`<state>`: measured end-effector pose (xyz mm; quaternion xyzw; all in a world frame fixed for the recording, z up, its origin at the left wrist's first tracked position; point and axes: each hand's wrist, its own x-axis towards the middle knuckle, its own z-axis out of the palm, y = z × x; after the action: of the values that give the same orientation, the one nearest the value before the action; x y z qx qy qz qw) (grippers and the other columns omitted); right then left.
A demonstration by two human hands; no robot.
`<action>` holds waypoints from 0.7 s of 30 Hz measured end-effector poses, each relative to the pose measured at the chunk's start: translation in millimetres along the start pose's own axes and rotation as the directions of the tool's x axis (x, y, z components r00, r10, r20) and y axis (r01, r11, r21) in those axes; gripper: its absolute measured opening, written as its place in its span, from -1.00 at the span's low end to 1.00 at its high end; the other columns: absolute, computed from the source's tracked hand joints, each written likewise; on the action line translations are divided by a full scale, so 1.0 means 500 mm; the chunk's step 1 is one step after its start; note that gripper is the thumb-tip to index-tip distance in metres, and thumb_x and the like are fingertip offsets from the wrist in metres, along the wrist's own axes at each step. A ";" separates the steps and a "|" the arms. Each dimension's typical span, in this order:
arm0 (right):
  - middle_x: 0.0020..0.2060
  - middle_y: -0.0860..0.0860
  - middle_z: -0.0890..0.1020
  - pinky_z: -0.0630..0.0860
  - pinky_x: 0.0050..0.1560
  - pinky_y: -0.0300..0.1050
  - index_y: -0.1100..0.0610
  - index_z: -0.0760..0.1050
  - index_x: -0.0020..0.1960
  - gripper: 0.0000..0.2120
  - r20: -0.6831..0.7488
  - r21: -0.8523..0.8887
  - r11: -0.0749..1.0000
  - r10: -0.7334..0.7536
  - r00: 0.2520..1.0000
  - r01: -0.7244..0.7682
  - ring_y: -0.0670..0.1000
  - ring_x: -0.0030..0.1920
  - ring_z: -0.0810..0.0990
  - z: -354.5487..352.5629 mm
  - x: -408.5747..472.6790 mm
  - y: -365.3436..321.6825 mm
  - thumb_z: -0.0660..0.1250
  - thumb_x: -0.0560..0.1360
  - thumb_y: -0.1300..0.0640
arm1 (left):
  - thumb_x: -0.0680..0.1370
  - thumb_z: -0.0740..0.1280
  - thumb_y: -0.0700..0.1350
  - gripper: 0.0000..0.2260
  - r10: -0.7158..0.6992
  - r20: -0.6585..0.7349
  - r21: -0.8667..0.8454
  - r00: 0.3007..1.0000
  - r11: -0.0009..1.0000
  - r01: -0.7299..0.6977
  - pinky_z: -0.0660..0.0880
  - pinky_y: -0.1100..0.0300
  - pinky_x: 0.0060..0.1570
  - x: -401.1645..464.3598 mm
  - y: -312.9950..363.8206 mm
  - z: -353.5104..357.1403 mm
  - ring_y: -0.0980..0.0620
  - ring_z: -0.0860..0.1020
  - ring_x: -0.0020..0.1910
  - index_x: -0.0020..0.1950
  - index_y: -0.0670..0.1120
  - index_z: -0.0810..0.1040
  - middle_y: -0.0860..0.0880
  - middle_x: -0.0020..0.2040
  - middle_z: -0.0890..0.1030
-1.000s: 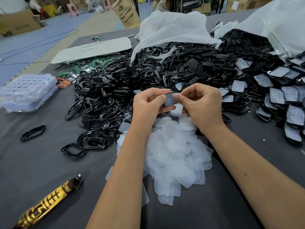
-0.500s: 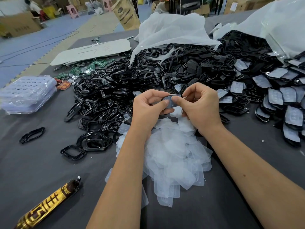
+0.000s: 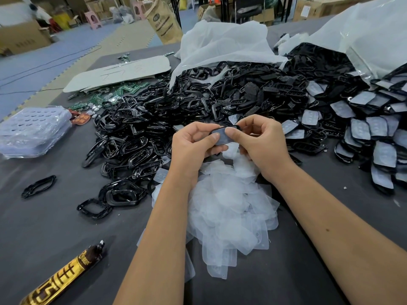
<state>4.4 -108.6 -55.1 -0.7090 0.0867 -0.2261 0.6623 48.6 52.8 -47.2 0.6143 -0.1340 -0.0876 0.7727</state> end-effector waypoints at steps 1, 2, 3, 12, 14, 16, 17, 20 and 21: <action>-0.42 -0.03 0.60 0.45 -0.46 -0.24 0.19 0.62 -0.09 -0.80 0.026 0.006 1.000 0.006 1.000 -0.006 -0.05 -0.47 0.52 -0.001 0.000 -0.001 0.60 0.47 0.12 | 0.56 0.37 -0.42 -0.85 -0.003 0.006 -0.004 1.000 1.000 0.003 0.67 0.15 -0.16 0.000 0.000 0.000 -0.14 0.73 -0.19 -0.02 -0.20 0.66 -0.20 -0.12 0.73; -0.43 -0.03 0.61 0.44 -0.46 -0.26 0.22 0.63 -0.08 -0.82 0.053 0.018 1.000 0.014 0.998 -0.015 -0.08 -0.47 0.53 -0.002 0.000 -0.003 0.57 0.49 0.14 | 0.57 0.36 -0.42 -0.85 -0.006 0.015 -0.005 1.000 1.000 0.006 0.66 0.17 -0.17 0.000 0.000 -0.001 -0.13 0.73 -0.19 -0.03 -0.20 0.66 -0.20 -0.13 0.73; -0.44 -0.03 0.61 0.43 -0.47 -0.27 0.25 0.64 -0.06 -0.84 0.075 0.034 0.999 0.021 0.997 -0.023 -0.10 -0.48 0.53 -0.003 0.000 -0.003 0.55 0.51 0.17 | 0.57 0.35 -0.42 -0.84 -0.008 0.024 -0.002 1.000 1.000 0.008 0.65 0.18 -0.18 0.000 0.000 0.000 -0.13 0.72 -0.19 -0.03 -0.20 0.66 -0.20 -0.13 0.73; -0.44 0.06 0.60 0.46 -0.47 -0.23 0.34 0.65 -0.08 -0.93 0.074 0.076 0.997 0.012 0.997 -0.018 -0.04 -0.48 0.54 -0.001 -0.005 -0.008 0.49 0.53 0.32 | 0.52 0.45 -0.42 -0.86 0.000 0.027 0.097 1.000 0.995 -0.002 0.65 0.22 -0.20 -0.002 -0.002 0.004 -0.05 0.71 -0.26 0.02 -0.25 0.62 -0.09 -0.23 0.71; -0.44 0.06 0.61 0.48 -0.45 -0.24 0.33 0.66 -0.06 -0.95 0.086 0.067 0.997 0.019 0.996 -0.025 -0.04 -0.47 0.56 -0.001 -0.003 -0.008 0.46 0.55 0.33 | 0.52 0.45 -0.42 -0.87 -0.022 -0.007 0.107 1.000 0.994 0.022 0.63 0.23 -0.23 0.000 -0.002 0.005 -0.06 0.70 -0.30 0.02 -0.26 0.62 -0.10 -0.24 0.69; -0.43 0.06 0.63 0.50 -0.42 -0.24 0.31 0.67 -0.03 -0.94 0.103 0.069 0.997 0.039 0.994 -0.046 -0.05 -0.45 0.57 -0.002 -0.002 -0.007 0.40 0.58 0.36 | 0.51 0.45 -0.42 -0.87 -0.037 -0.032 0.104 0.999 0.994 0.040 0.62 0.24 -0.26 0.001 -0.002 0.005 -0.07 0.70 -0.32 -0.02 -0.23 0.62 -0.11 -0.25 0.68; -0.42 0.07 0.63 0.51 -0.40 -0.24 0.31 0.67 -0.01 -0.92 0.110 0.067 0.997 0.043 0.993 -0.050 -0.04 -0.44 0.58 -0.002 -0.001 -0.007 0.38 0.58 0.37 | 0.51 0.45 -0.42 -0.86 -0.041 -0.037 0.098 0.998 0.994 0.045 0.62 0.24 -0.27 0.001 -0.002 0.005 -0.07 0.70 -0.32 -0.04 -0.21 0.62 -0.10 -0.27 0.68; -0.41 0.09 0.64 0.52 -0.38 -0.23 0.29 0.67 0.01 -0.90 0.110 0.043 0.998 0.029 0.993 -0.034 -0.03 -0.43 0.58 -0.002 -0.002 -0.006 0.37 0.59 0.38 | 0.51 0.45 -0.43 -0.84 -0.039 -0.027 0.091 0.999 0.995 0.041 0.62 0.25 -0.27 0.001 -0.001 0.005 -0.06 0.71 -0.32 -0.07 -0.18 0.61 0.04 -0.37 0.63; -0.41 0.08 0.64 0.52 -0.38 -0.23 0.29 0.67 0.01 -0.90 0.108 0.035 0.999 0.022 0.994 -0.026 -0.03 -0.43 0.58 -0.002 -0.002 -0.006 0.37 0.59 0.38 | 0.51 0.45 -0.43 -0.83 -0.034 -0.021 0.091 0.999 0.995 0.036 0.62 0.25 -0.26 0.001 -0.001 0.004 -0.05 0.71 -0.31 -0.07 -0.17 0.61 0.09 -0.40 0.60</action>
<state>2.6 -108.6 -52.5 -0.7070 0.0553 -0.1812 0.6814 48.2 50.6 -47.1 0.6522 -0.1199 -0.0890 0.7432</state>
